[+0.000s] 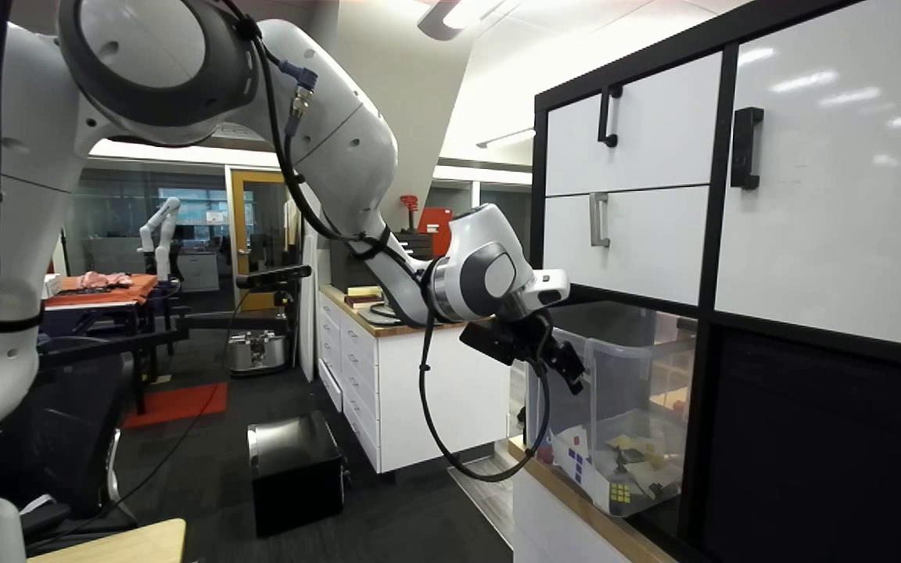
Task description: Push the storage box into the shelf
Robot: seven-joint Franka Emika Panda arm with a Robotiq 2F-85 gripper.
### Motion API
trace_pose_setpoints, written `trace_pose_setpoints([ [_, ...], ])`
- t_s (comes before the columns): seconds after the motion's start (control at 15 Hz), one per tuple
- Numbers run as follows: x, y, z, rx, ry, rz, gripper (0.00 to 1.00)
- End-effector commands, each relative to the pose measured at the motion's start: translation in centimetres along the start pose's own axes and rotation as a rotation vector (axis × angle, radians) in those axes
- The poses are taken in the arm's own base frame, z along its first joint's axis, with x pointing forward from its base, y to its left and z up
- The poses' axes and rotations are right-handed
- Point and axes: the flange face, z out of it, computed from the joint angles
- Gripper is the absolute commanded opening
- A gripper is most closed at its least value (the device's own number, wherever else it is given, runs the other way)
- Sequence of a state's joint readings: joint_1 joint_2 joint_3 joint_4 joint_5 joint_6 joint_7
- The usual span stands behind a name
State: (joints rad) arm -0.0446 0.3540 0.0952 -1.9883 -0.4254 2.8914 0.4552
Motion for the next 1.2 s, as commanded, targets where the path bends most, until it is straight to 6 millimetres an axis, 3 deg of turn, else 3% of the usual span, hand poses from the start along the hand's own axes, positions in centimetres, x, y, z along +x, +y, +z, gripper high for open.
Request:
trace_pose_setpoints([
  [0.0, 2.0, -0.3, 0.5, -0.022, 0.013, 0.007, 1.0],
  [0.33, 1.9, -0.2, 0.5, -0.024, 0.013, 0.011, 1.0],
  [0.8, -1.5, -0.4, -1.5, 0.002, -0.082, 0.029, 1.0],
  [1.13, -4.2, -0.9, -4.3, 0.033, -0.177, 0.045, 1.0],
])
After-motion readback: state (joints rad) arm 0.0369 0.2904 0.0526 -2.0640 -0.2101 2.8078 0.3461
